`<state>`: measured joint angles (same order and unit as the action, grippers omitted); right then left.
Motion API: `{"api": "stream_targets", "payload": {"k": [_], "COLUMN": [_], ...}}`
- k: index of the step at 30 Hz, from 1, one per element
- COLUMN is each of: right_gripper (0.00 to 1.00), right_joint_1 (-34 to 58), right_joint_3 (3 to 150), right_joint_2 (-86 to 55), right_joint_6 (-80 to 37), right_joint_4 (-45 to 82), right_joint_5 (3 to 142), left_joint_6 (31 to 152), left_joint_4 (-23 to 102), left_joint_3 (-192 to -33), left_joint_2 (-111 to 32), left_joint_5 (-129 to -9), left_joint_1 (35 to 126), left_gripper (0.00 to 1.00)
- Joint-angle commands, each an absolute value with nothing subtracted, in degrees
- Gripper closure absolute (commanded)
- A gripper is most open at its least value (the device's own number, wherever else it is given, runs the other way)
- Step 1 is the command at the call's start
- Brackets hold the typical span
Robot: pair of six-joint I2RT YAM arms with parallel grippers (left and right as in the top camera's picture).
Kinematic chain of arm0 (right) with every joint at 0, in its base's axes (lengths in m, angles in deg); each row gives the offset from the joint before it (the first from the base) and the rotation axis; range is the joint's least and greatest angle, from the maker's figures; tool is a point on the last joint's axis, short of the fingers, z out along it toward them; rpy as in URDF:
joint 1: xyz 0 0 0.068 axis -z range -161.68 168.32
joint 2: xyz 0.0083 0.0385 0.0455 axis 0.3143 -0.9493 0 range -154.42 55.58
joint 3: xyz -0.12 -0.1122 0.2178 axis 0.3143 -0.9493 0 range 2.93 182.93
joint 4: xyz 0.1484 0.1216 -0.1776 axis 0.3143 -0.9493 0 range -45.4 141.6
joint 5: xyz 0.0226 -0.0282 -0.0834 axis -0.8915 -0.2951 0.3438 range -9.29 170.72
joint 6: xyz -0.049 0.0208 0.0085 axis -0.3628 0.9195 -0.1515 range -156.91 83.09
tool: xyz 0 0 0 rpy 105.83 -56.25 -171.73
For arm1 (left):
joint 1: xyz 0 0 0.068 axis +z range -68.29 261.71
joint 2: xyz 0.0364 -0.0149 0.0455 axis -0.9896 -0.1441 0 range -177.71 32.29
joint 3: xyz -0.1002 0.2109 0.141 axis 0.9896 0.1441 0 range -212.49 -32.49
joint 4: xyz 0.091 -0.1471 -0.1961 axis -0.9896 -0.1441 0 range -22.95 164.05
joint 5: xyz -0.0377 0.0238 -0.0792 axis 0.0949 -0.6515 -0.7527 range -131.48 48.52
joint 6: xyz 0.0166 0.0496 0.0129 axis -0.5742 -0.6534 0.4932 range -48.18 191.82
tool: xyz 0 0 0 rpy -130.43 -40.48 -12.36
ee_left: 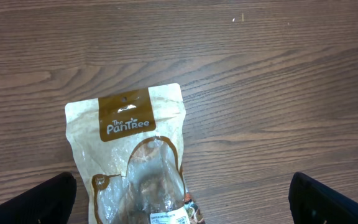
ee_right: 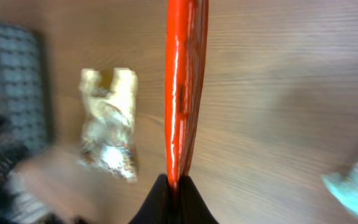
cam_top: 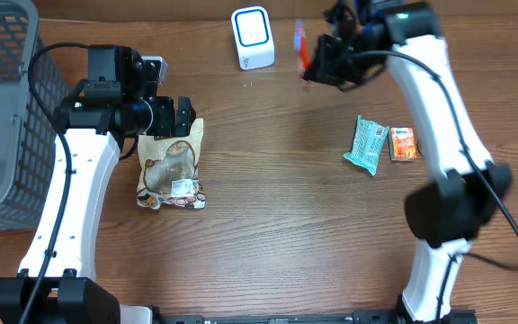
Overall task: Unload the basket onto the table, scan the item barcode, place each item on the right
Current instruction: 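Carry the snack stick right and drop it by the wipe pack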
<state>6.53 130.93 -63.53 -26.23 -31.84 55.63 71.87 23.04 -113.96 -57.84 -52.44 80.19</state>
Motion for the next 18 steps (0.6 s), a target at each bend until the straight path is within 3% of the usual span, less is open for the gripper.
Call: {"api": "stream_targets", "payload": {"k": [1,4,18], "right_gripper": [0.96,0.96,0.95], "right_joint_1": [7.66,7.69,9.35], "right_joint_3": [130.72,128.9,114.24], "right_joint_2": [-64.14,-64.18,-64.16], "right_joint_6": [-31.24,-31.2,-24.46], "right_joint_4": [-38.73,-45.5,-44.96], "right_joint_5": [71.57,78.69,93.99], "left_joint_6": [72.46,72.46,72.46], "left_joint_4": [23.28,23.28,23.28], "left_joint_3": [-114.4,-114.4,-114.4], "left_joint_2": [-58.34,-58.34,-58.34], "left_joint_5": [-52.93,-52.93,-52.93], "left_joint_1": [80.17,80.17,80.17], "left_gripper": [0.0,0.0,0.0]}}
